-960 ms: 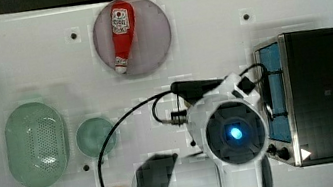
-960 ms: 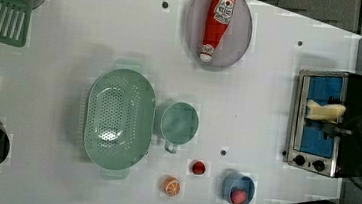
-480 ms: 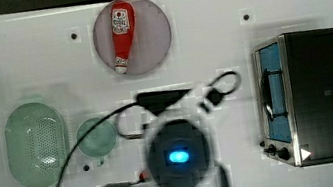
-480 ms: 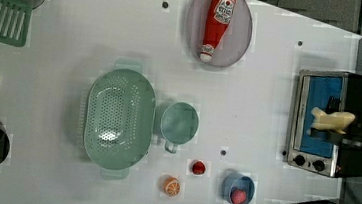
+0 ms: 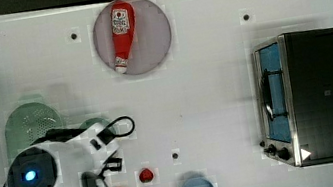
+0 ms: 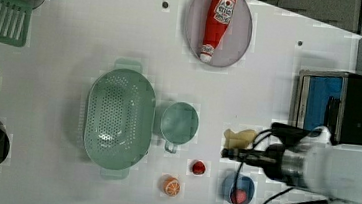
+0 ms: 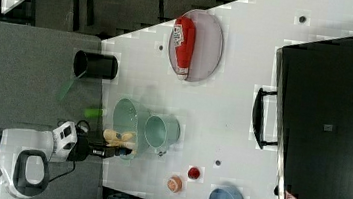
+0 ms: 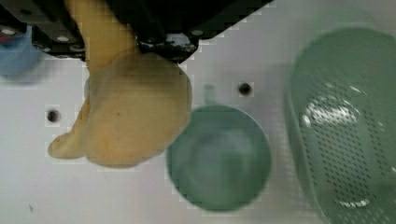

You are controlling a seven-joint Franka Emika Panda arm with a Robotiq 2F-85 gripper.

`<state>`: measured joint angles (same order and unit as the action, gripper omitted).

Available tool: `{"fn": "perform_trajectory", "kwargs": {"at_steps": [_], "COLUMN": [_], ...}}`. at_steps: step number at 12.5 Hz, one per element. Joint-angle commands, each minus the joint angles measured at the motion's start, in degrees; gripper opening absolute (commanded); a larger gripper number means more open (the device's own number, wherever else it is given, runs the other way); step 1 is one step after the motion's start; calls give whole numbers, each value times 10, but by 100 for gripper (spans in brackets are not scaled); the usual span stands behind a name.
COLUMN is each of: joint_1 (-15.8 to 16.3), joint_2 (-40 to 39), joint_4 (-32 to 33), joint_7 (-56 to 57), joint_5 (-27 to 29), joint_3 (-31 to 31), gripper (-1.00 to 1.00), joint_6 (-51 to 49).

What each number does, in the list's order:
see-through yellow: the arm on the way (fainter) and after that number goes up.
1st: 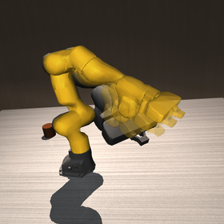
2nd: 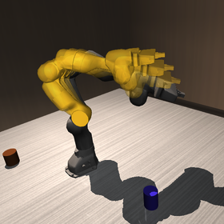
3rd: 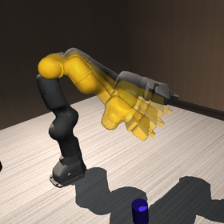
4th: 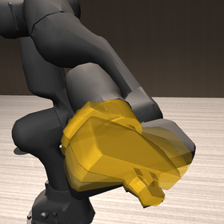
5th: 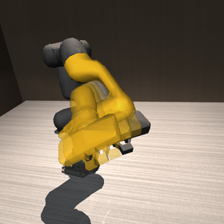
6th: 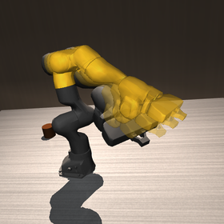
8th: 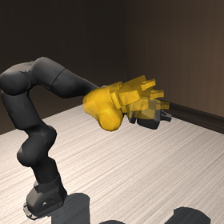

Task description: Pick Banana and place it in mug.

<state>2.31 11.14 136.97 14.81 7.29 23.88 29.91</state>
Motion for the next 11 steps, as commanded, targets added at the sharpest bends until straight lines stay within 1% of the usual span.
{"fn": "perform_trajectory", "kwargs": {"at_steps": [1,3,6,8,9,10,11], "joint_1": [-7,-7,-7,-6,-6,-6,-6], "joint_2": [-44,-89,-163,-204,-220,-229,-232], "joint_4": [-22,-22,-23,-18,-18,-21,-18], "joint_7": [-102,-106,-107,-108,-117,-131,-143], "joint_5": [7,7,7,2,2,2,-1], "joint_3": [2,8,14,16,16,15,11], "gripper": [-46,-46,-46,-46,-38,-18,7], "joint_6": [56,86,189,230,240,265,269]}}
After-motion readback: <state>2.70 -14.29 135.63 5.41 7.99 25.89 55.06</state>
